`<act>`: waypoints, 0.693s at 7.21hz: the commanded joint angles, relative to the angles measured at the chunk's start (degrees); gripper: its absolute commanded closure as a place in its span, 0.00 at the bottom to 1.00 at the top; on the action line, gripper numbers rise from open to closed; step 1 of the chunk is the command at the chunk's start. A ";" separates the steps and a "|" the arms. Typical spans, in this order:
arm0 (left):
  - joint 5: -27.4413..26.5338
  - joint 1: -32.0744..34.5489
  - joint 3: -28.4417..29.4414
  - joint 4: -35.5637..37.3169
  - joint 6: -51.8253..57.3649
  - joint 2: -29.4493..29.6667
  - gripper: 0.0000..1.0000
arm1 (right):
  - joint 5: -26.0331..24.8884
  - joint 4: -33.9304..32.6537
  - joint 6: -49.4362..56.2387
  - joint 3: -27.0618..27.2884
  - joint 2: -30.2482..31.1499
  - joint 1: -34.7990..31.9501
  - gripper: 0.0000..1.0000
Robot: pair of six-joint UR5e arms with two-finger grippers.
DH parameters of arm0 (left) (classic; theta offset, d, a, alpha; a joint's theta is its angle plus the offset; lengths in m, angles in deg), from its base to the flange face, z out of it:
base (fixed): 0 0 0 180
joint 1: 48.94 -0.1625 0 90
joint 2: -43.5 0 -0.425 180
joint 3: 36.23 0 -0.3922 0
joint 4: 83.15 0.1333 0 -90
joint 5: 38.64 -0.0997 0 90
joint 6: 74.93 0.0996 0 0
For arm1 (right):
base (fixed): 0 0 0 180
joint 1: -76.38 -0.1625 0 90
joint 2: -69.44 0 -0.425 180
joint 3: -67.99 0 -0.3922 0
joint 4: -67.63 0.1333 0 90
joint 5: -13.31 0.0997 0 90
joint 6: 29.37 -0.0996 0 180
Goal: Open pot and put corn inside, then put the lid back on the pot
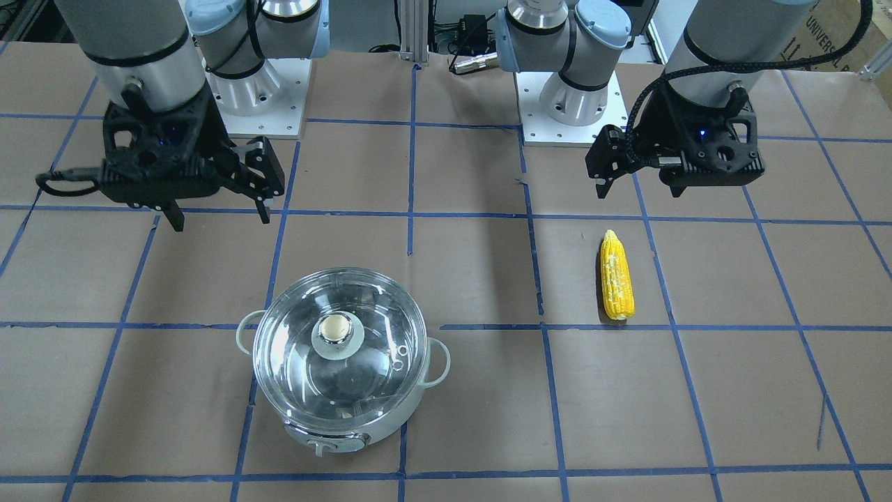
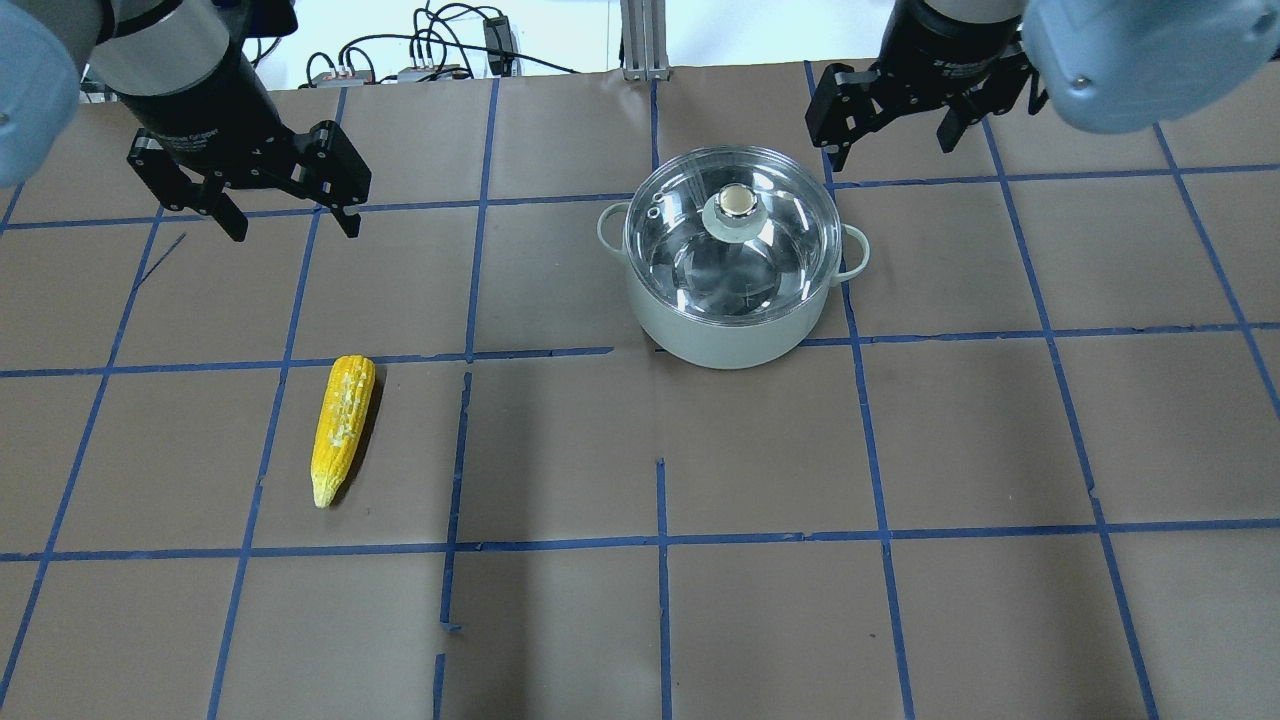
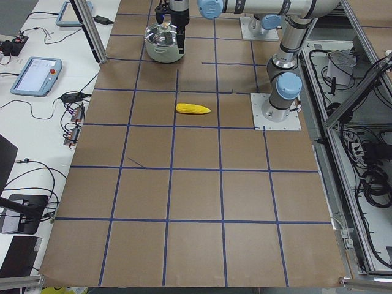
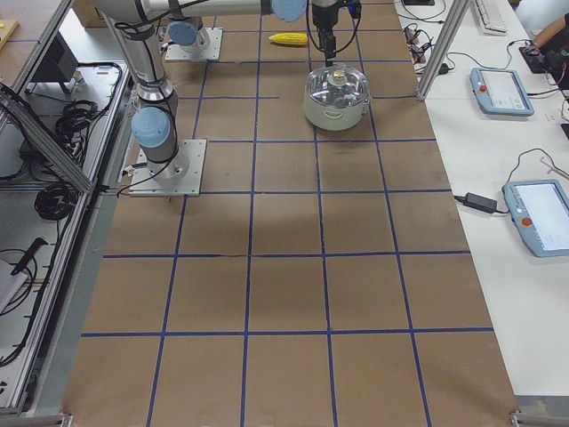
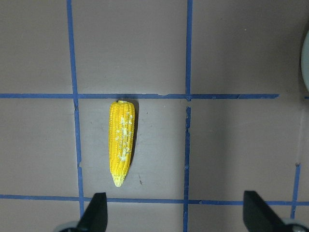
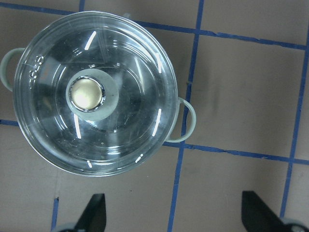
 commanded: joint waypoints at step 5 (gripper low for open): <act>-0.09 -0.06 -0.23 -0.77 0.00 -0.39 0.00 | 0.29 -8.73 -3.01 -2.81 -11.66 -6.56 0.00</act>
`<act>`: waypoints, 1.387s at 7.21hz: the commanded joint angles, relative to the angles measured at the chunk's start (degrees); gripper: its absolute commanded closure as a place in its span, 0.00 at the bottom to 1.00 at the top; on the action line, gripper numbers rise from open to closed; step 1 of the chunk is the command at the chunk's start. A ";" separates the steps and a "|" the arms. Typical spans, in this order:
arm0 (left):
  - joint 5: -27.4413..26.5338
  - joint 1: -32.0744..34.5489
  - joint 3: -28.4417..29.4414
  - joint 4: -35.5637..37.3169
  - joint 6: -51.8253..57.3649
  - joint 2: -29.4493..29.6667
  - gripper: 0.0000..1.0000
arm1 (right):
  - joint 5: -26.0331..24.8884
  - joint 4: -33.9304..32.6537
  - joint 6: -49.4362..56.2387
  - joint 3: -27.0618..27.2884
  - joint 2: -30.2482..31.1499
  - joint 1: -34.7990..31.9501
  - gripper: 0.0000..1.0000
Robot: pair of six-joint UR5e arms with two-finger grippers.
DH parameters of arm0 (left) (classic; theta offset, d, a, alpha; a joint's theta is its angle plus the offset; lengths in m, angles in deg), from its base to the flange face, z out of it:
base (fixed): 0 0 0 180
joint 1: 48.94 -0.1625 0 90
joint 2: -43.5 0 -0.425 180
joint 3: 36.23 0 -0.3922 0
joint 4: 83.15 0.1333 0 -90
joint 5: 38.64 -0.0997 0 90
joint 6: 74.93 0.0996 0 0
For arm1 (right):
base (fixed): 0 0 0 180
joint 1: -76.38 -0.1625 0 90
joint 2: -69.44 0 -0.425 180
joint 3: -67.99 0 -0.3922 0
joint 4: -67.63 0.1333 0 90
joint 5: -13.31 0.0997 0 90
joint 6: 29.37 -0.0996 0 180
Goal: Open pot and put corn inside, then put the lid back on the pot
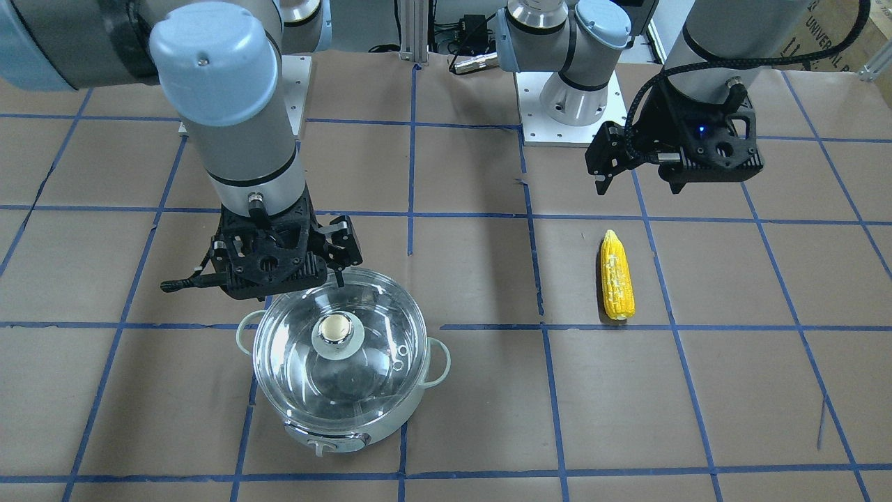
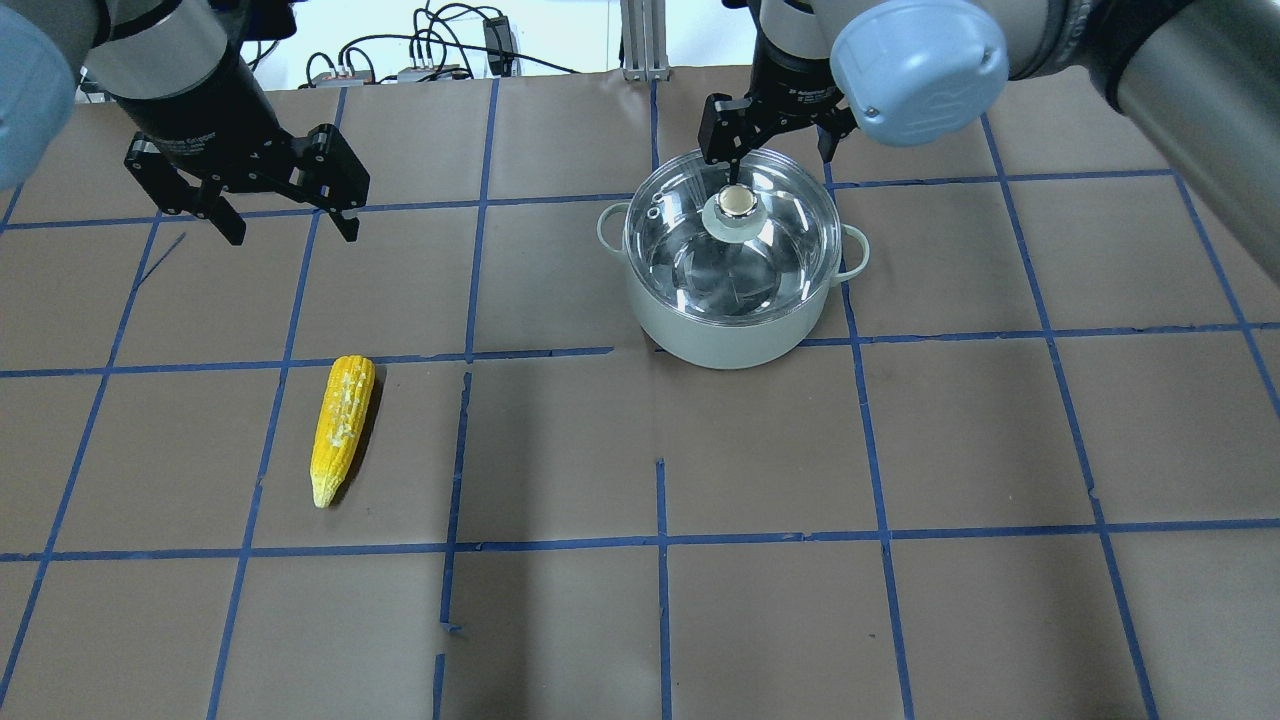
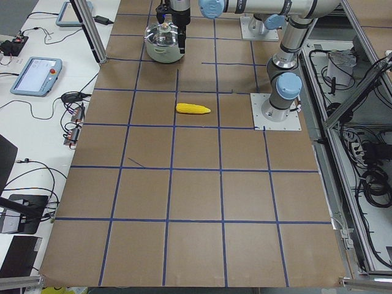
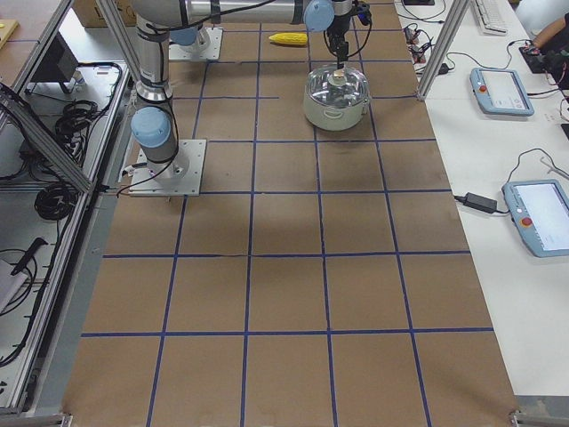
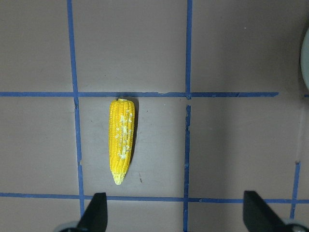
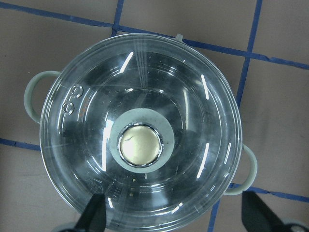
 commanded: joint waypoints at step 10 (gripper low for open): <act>-0.10 -0.16 -0.03 -0.12 0.09 0.87 0.00 | 0.04 -7.46 -0.72 0.01 -7.11 -1.54 0.01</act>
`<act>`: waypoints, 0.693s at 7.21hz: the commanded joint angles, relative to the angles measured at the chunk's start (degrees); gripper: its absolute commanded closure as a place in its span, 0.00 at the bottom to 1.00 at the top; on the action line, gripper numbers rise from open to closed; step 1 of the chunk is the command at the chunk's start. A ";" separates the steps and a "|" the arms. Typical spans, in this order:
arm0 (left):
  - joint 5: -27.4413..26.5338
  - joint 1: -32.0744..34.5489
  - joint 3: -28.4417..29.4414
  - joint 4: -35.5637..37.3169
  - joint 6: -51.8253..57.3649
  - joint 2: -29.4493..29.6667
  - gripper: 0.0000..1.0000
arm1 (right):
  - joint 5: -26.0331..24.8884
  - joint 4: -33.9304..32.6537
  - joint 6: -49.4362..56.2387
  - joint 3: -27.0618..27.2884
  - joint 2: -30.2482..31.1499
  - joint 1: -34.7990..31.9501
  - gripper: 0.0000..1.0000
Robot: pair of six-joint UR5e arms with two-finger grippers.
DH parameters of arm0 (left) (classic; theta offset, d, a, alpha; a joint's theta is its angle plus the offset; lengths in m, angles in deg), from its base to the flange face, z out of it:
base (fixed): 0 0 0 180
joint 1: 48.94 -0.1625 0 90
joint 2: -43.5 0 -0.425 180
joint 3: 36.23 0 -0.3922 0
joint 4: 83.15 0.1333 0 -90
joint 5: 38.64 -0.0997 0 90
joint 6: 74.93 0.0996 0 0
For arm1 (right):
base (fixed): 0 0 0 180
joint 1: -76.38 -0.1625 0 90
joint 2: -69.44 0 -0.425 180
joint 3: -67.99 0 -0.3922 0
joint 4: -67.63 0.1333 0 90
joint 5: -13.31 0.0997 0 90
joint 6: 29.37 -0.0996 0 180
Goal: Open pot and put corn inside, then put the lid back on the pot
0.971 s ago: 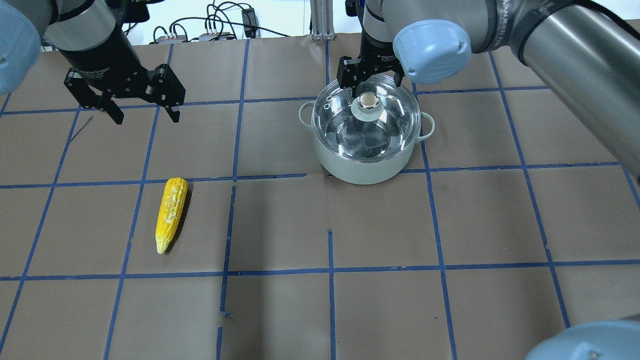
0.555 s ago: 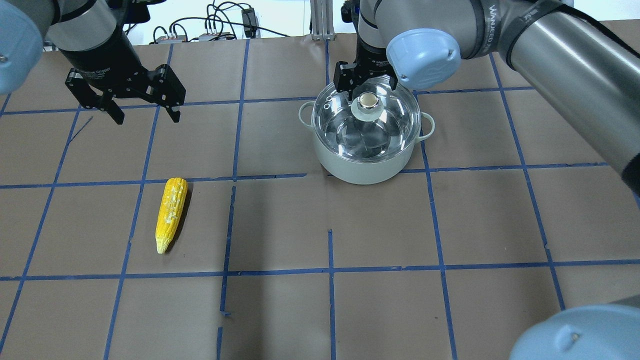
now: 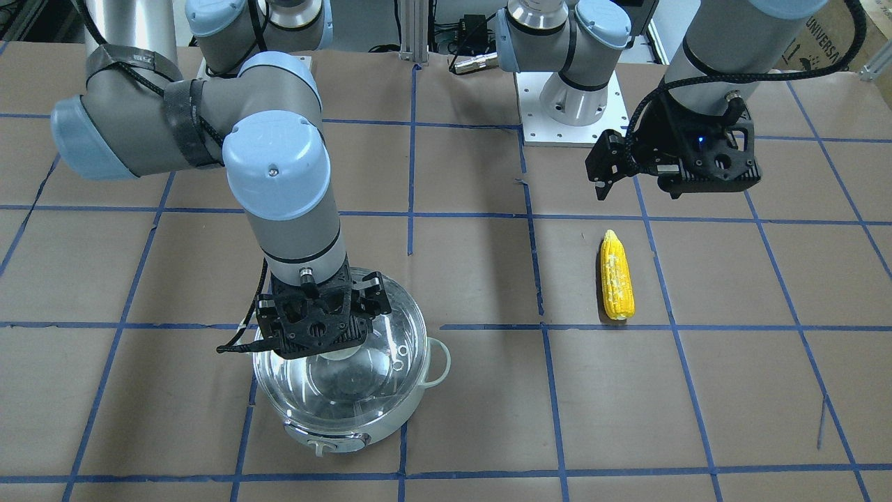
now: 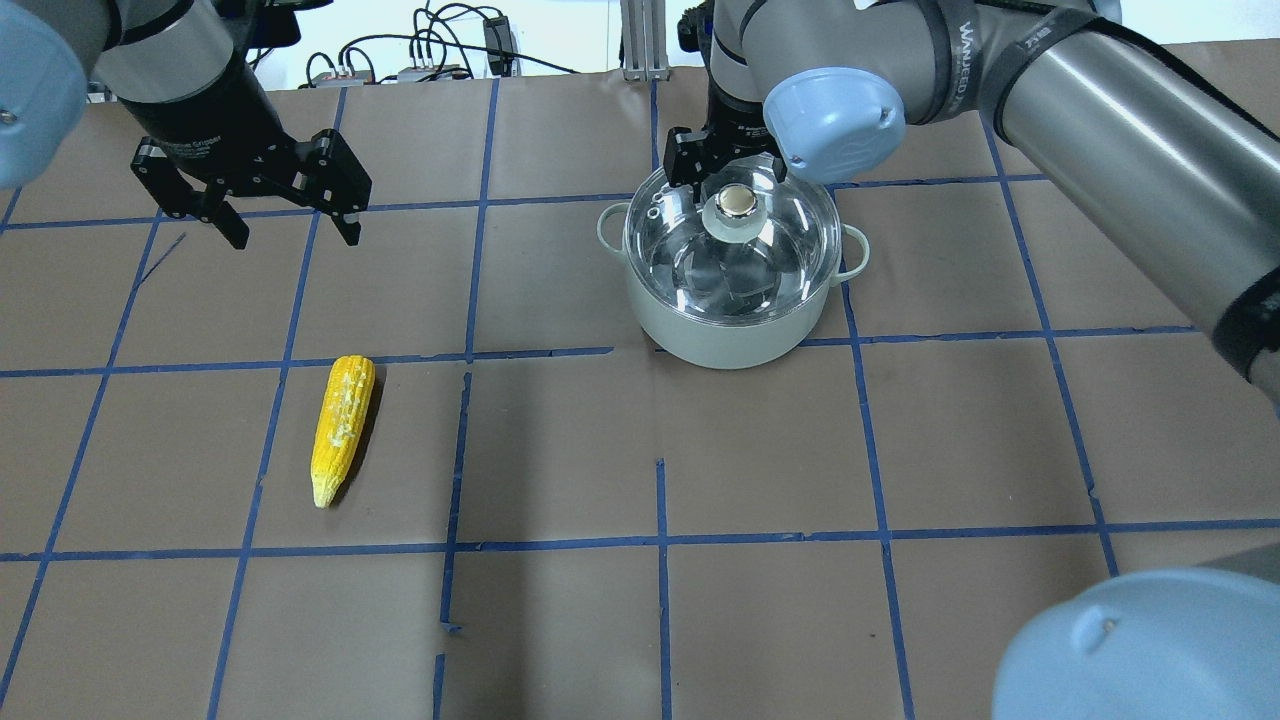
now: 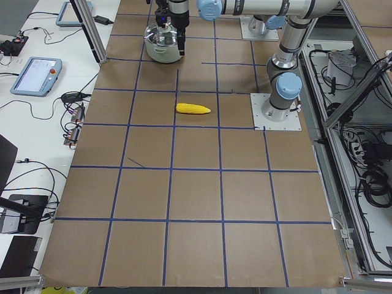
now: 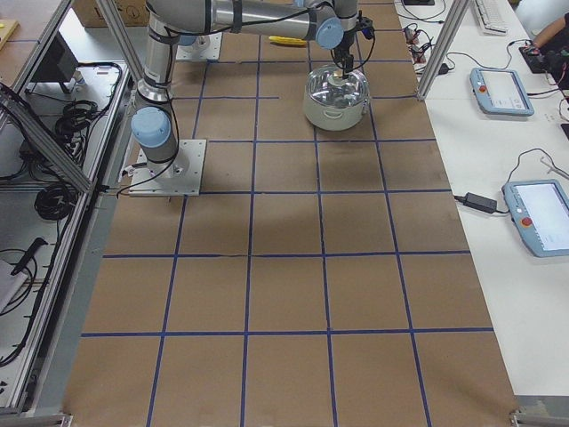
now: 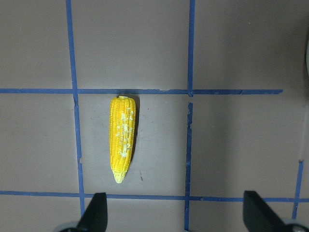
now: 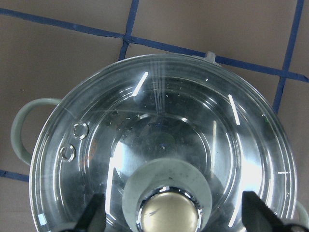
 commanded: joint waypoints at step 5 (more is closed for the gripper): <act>0.00 0.04 0.00 -0.03 -0.09 0.00 0.00 | 0.00 -0.60 -0.02 0.44 -0.82 -0.01 0.35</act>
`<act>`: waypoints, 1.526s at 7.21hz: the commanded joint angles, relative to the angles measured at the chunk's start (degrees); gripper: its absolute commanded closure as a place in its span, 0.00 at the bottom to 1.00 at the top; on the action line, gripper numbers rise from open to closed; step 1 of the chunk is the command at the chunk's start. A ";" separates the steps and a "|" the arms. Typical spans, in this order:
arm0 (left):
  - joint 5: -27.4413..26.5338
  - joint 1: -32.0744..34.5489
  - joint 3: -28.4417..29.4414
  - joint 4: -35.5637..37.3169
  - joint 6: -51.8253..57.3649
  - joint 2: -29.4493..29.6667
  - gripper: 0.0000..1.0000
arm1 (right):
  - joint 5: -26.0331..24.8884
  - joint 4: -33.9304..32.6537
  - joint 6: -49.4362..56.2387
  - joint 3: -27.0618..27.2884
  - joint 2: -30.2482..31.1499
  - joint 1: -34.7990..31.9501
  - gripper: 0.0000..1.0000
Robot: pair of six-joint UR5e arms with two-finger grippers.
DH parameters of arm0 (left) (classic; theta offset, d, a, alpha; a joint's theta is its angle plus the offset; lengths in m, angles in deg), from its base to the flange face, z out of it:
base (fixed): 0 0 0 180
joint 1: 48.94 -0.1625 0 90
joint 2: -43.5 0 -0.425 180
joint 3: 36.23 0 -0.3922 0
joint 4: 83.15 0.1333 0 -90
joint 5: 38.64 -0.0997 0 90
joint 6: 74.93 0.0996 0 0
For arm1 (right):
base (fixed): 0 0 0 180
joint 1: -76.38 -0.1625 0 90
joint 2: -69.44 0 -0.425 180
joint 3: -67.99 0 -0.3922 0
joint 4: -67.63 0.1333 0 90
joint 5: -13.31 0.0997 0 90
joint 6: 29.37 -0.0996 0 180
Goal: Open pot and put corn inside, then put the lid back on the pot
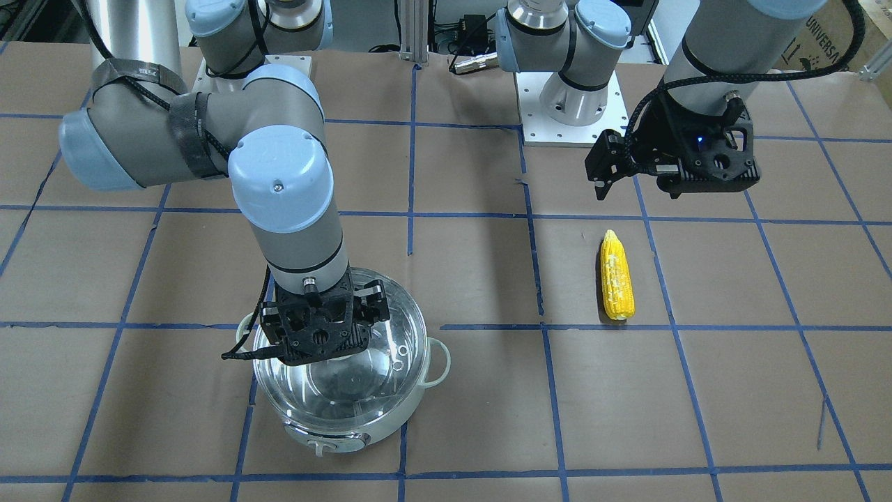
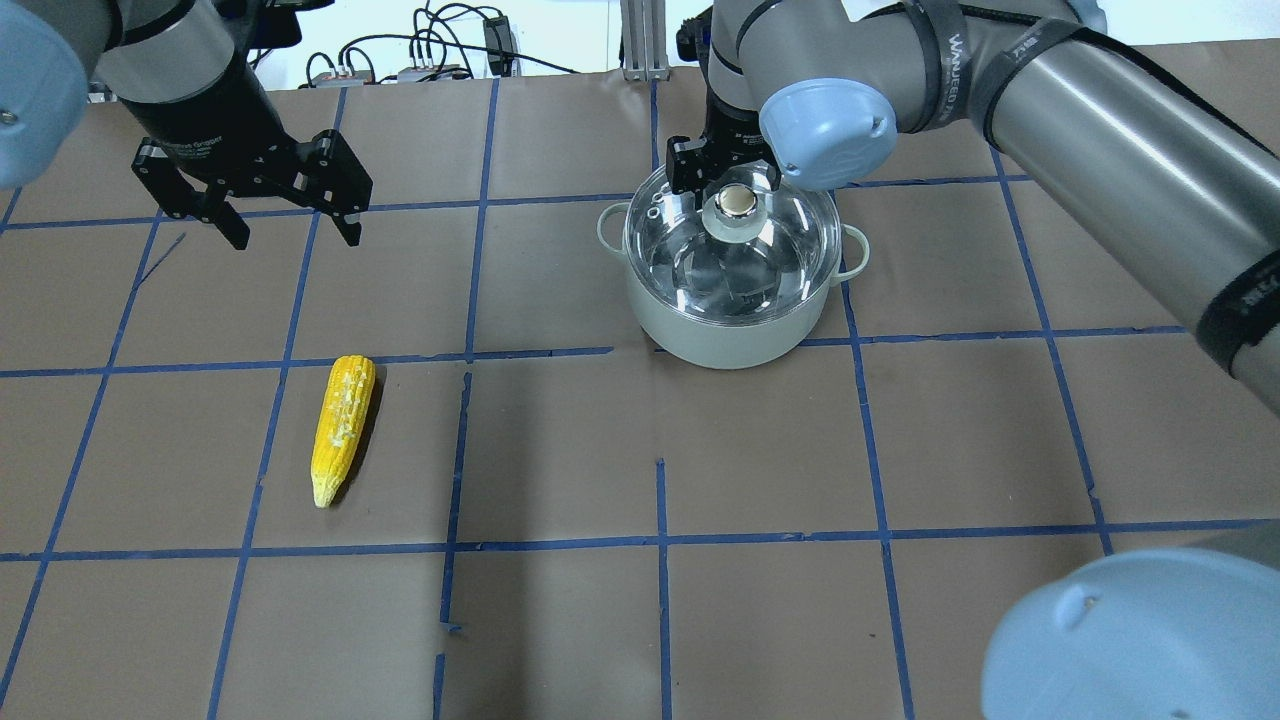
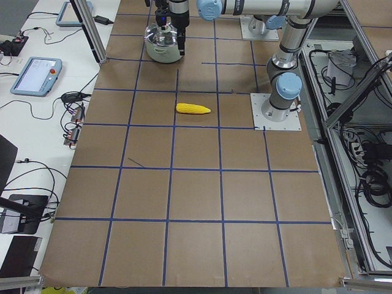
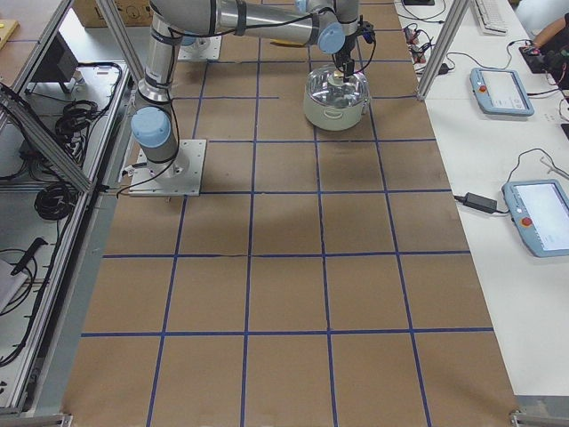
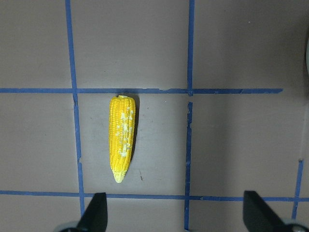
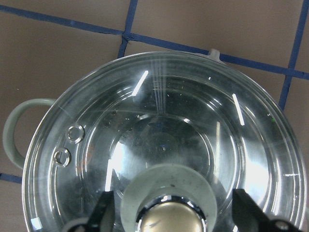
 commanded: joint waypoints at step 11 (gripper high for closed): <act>0.26 -4.80 0.00 0.92 9.13 4.28 0.00 | -0.33 22.91 7.09 -7.90 11.87 5.41 0.72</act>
